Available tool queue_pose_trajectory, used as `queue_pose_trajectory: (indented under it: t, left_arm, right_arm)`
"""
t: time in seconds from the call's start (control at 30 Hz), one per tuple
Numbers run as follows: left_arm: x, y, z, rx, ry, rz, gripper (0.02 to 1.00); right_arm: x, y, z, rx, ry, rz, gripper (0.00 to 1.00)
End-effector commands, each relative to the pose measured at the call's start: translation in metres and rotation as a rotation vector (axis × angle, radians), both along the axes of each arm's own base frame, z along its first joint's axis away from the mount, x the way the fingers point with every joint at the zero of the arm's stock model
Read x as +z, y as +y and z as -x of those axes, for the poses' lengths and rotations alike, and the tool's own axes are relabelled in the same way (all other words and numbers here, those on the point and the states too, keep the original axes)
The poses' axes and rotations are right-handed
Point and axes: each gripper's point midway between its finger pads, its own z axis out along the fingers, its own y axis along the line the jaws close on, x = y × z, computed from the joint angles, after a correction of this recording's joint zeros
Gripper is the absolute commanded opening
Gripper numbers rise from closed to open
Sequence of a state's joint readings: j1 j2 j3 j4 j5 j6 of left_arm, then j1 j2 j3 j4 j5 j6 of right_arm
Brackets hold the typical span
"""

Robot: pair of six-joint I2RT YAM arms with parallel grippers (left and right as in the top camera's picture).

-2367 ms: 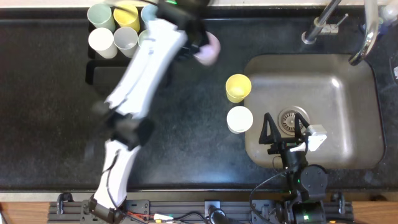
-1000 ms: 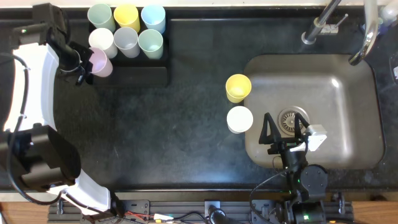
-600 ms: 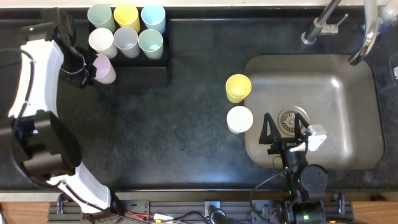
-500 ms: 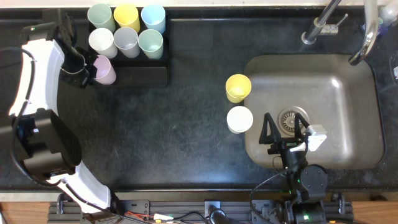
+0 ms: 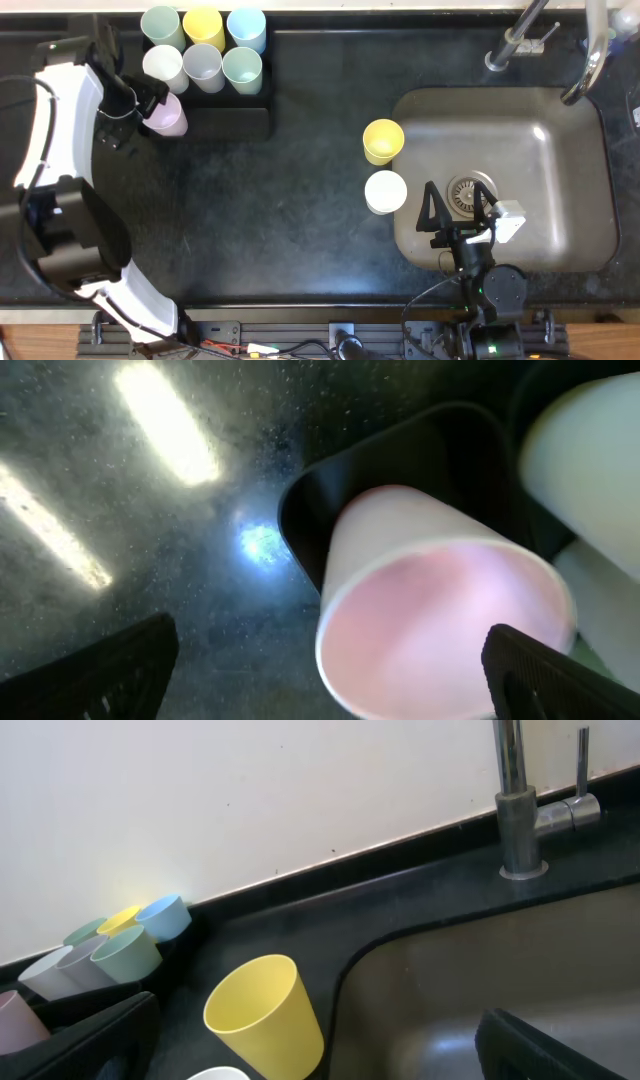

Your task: Store Cups

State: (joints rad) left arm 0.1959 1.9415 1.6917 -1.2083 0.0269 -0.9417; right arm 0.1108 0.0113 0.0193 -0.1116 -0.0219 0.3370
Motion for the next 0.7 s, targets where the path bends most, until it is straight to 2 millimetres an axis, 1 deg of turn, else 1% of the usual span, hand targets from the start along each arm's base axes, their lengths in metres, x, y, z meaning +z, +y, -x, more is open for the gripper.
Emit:
queue_pose_trajectory:
  t: [0.03, 0.07, 0.13, 0.2, 0.27, 0.33, 0.37, 0.4, 0.43, 0.5, 0.6, 0.7]
  left_arm:
    - [0.087, -0.025, 0.0, -0.114, -0.232, -0.043, 0.998]
    - [0.098, -0.034, 0.002, -0.145, -0.261, -0.048, 0.998]
    - [0.118, -0.064, 0.003, -0.26, -0.326, -0.065, 0.998]
    - [0.13, -0.103, 0.002, -0.388, -0.375, -0.088, 0.998]
    - [0.133, -0.147, 0.002, -0.502, -0.403, -0.117, 0.998]
    - [0.131, -0.198, -0.001, -0.609, -0.449, -0.144, 0.998]
    - [0.128, -0.243, -0.003, -0.671, -0.498, -0.148, 0.998]
    - [0.12, -0.299, 0.002, -0.765, -0.541, -0.123, 0.998]
    - [0.114, -0.321, 0.007, -0.798, -0.545, -0.102, 0.998]
    - [0.096, -0.353, 0.026, -0.803, -0.502, -0.044, 0.998]
    - [0.073, -0.384, 0.055, -0.85, -0.411, 0.037, 0.998]
    - [0.059, -0.394, 0.065, -0.881, -0.356, 0.083, 0.998]
  right_arm:
    - [0.003, -0.001, 0.0, -0.003, -0.014, -0.002, 0.998]
    - [0.003, -0.001, 0.0, -0.003, -0.014, -0.001, 0.998]
    - [0.003, -0.001, 0.0, -0.003, -0.014, -0.001, 0.998]
    - [0.003, -0.001, 0.0, -0.003, -0.014, -0.002, 0.998]
    - [0.003, -0.001, 0.0, -0.003, -0.014, -0.001, 0.998]
    - [0.003, -0.001, 0.0, -0.003, -0.014, -0.002, 0.998]
    - [0.003, -0.001, 0.0, -0.003, -0.014, -0.001, 0.998]
    - [0.003, -0.001, 0.0, -0.003, -0.014, -0.002, 0.998]
    - [0.003, -0.001, 0.0, -0.003, -0.014, -0.002, 0.996]
    - [0.003, -0.001, 0.0, -0.003, -0.014, -0.001, 0.998]
    - [0.003, -0.001, 0.0, -0.003, -0.014, -0.001, 0.998]
    - [0.003, -0.001, 0.0, -0.003, -0.014, -0.001, 0.996]
